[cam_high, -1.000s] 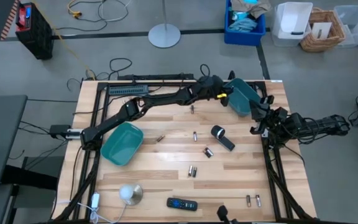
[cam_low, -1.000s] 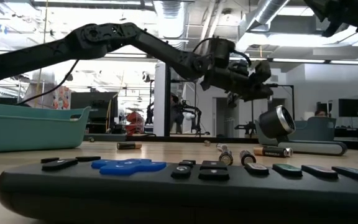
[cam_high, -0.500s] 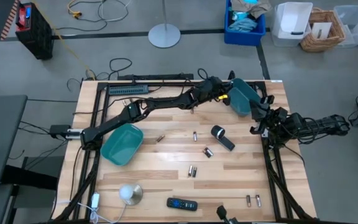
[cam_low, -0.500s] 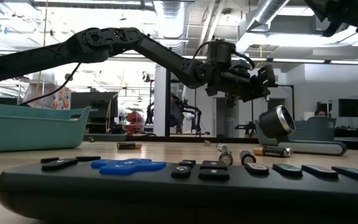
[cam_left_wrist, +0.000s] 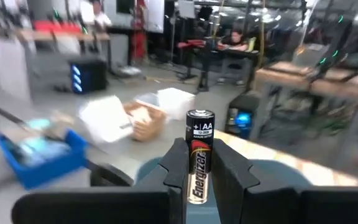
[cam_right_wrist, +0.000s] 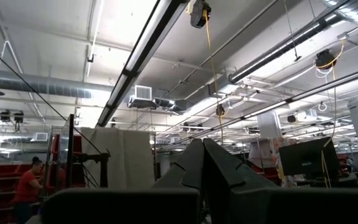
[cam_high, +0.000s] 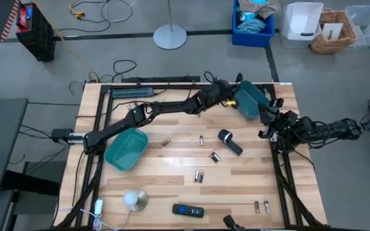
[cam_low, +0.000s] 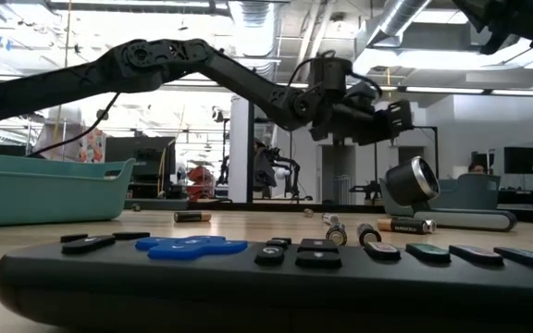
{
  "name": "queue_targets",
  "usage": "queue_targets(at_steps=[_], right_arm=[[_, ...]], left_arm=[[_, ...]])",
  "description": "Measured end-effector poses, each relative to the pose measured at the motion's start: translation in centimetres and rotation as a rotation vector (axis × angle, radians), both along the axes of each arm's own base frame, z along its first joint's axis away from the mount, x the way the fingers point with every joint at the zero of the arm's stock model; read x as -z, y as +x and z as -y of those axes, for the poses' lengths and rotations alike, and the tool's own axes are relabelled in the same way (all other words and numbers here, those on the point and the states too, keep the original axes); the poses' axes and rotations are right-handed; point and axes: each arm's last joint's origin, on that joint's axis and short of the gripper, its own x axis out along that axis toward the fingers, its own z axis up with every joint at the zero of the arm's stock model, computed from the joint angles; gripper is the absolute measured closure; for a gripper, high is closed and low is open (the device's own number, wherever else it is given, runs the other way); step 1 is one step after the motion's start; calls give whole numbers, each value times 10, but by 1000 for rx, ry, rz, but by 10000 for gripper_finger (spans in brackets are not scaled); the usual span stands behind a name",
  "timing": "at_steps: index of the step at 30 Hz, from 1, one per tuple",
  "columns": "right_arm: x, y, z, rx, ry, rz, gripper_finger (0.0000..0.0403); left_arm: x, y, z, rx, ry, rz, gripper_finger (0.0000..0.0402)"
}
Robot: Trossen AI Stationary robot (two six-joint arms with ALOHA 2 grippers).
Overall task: Sort batteries
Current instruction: Put the silver battery into the blue bin
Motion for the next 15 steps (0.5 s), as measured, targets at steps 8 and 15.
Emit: queue_targets(at_steps=[8, 15], right_arm=[[0, 0, 0, 5, -4, 0, 375], [0, -1, 0, 5, -4, 4, 375]], left_arm=[[7, 4, 6, 17, 38, 50, 363], [52, 3, -9, 37, -150, 173, 363]])
